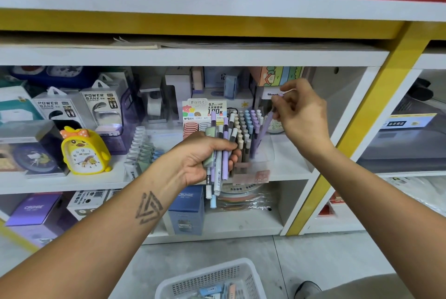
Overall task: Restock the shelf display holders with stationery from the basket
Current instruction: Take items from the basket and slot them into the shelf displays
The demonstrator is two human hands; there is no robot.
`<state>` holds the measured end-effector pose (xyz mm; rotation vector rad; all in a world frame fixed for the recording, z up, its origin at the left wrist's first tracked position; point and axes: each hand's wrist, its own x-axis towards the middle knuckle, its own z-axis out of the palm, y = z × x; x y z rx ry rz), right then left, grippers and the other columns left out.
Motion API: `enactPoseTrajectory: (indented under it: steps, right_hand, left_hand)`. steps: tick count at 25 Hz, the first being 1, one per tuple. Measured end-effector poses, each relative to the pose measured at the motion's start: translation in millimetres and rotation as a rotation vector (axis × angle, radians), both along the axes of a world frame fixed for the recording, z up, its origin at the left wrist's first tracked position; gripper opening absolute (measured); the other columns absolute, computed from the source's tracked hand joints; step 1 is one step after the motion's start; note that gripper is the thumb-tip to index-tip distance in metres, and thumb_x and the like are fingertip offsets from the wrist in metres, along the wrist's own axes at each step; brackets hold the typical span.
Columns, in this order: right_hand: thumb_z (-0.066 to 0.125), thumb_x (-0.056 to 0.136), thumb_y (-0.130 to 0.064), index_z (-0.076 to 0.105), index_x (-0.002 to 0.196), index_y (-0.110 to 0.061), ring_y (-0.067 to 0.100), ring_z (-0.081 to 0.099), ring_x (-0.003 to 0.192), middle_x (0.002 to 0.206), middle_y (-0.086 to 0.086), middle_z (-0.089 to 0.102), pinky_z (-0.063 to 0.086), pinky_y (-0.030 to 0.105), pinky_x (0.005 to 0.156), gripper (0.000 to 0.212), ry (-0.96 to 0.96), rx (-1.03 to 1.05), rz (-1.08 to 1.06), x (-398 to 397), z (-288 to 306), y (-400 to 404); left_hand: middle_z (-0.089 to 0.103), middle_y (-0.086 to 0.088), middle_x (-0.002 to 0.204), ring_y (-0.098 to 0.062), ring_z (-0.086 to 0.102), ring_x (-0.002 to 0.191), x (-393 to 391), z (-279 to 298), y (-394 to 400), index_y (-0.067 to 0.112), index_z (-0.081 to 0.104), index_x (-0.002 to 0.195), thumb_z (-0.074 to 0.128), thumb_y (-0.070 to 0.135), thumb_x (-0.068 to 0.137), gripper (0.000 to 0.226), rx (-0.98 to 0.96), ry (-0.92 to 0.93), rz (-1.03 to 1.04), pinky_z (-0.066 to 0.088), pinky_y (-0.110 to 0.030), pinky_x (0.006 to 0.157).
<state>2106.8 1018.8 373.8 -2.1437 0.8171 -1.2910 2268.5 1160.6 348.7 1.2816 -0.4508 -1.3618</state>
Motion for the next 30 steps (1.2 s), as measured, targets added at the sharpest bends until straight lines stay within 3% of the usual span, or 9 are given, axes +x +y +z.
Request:
enactPoseTrajectory:
  steps: [5,13,16,19,22,25,27,30]
  right_hand:
    - [0.059,0.099,-0.018,0.054,0.101,-0.013,0.022,0.069,0.079,0.081,0.004,0.068,0.058,0.049,0.071,0.007,0.322,-0.082,0.088,2.8,-21.4,1.7]
    - [0.063,0.096,-0.019,0.05,0.087,-0.024,0.019,0.067,0.072,0.072,-0.001,0.067,0.057,0.045,0.067,0.017,0.452,-0.109,0.201,1.8,-21.8,3.7]
    - [0.066,0.095,-0.021,0.063,0.088,-0.016,0.024,0.067,0.077,0.077,0.003,0.069,0.055,0.042,0.07,0.009,0.519,-0.078,0.176,2.4,-22.7,1.8]
    - [0.065,0.096,-0.027,0.075,0.091,-0.011,0.024,0.061,0.082,0.087,0.004,0.066,0.05,0.039,0.073,0.019,0.544,-0.142,0.086,4.3,-18.4,0.4]
    - [0.067,0.093,-0.041,0.074,0.101,-0.022,0.012,0.059,0.078,0.089,-0.004,0.064,0.046,0.025,0.067,0.022,0.298,0.128,0.108,14.5,-5.2,12.1]
    - [0.078,0.085,-0.039,0.073,0.103,-0.019,0.003,0.059,0.066,0.079,-0.009,0.067,0.042,0.012,0.051,0.027,0.225,0.503,0.254,26.4,0.7,22.8]
    - [0.081,0.082,-0.026,0.073,0.093,-0.008,0.007,0.057,0.065,0.073,-0.006,0.068,0.041,0.018,0.056,0.023,0.197,0.642,0.308,29.5,2.3,24.3]
    - [0.081,0.078,-0.013,0.073,0.095,-0.006,0.014,0.061,0.08,0.084,0.002,0.072,0.042,0.033,0.078,0.019,0.066,0.784,0.382,28.2,7.0,21.1]
  left_hand:
    - [0.072,-0.016,0.075,-0.019,0.068,0.057,-2.3,1.0,-0.4,-0.003,0.071,0.084,0.066,-0.003,0.085,0.005,0.01,0.004,-0.021,0.058,-0.026,0.054]
    - [0.072,-0.017,0.076,-0.019,0.068,0.058,-4.0,3.0,1.0,-0.003,0.071,0.089,0.07,-0.004,0.081,0.008,-0.005,0.005,-0.025,0.059,-0.026,0.055]
    - [0.072,-0.016,0.077,-0.019,0.069,0.059,-4.1,3.8,2.0,-0.001,0.073,0.086,0.076,0.001,0.067,0.019,-0.014,0.012,-0.044,0.058,-0.027,0.054]
    - [0.073,-0.016,0.08,-0.019,0.069,0.062,-4.8,3.6,2.8,-0.001,0.073,0.092,0.079,0.005,0.065,0.028,-0.023,0.001,-0.067,0.058,-0.027,0.054]
    - [0.072,-0.015,0.08,-0.019,0.069,0.063,-5.2,3.5,3.5,0.0,0.075,0.09,0.081,0.007,0.065,0.026,-0.031,-0.028,-0.119,0.058,-0.026,0.056]
    - [0.071,-0.014,0.078,-0.018,0.067,0.063,-7.3,5.2,5.3,0.005,0.077,0.082,0.082,0.011,0.066,0.018,-0.038,-0.054,-0.183,0.056,-0.025,0.054]
    - [0.071,-0.011,0.076,-0.016,0.067,0.063,-8.6,6.4,7.4,0.009,0.078,0.079,0.08,0.014,0.069,0.012,-0.024,-0.037,-0.234,0.056,-0.024,0.054]
    - [0.071,-0.011,0.079,-0.015,0.067,0.064,-6.4,8.0,10.2,0.007,0.077,0.085,0.077,0.022,0.073,0.018,-0.032,0.02,-0.255,0.057,-0.024,0.057]
